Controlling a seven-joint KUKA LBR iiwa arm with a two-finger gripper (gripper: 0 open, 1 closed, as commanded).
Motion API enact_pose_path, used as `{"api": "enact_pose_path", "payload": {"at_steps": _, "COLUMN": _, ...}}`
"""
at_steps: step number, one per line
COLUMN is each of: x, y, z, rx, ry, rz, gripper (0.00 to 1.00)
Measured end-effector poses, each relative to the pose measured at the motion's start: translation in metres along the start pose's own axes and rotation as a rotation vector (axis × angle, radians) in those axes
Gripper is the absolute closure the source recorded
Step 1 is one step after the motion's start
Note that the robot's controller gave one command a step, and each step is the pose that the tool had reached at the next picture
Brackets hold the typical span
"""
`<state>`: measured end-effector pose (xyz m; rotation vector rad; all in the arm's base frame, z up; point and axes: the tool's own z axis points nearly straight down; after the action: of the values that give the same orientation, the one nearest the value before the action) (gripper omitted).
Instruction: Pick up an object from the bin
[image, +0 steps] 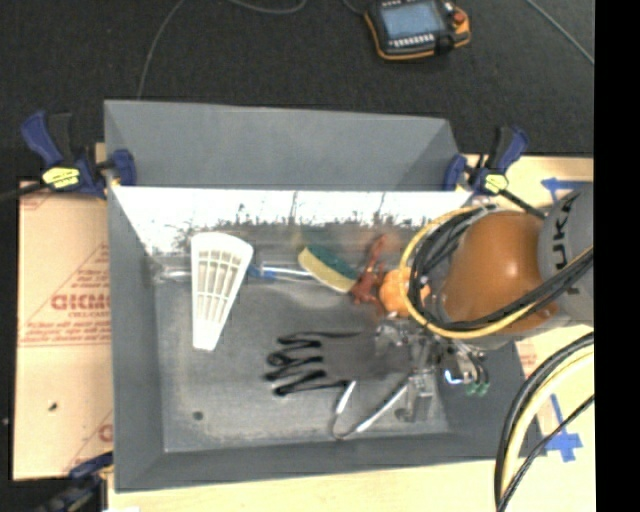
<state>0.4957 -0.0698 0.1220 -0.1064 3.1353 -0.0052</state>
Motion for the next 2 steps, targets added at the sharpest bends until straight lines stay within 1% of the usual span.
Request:
{"api": "enact_pose_path", "payload": {"at_steps": 1, "x": -0.005, "y": 0.02, "z": 0.029, "rx": 0.001, "ry": -0.005, "rz": -0.142, "gripper": 0.0}}
{"api": "enact_pose_path", "payload": {"at_steps": 2, "x": 0.001, "y": 0.017, "z": 0.051, "rx": 0.0, "ry": -0.007, "rz": 0.006, "gripper": 0.0}}
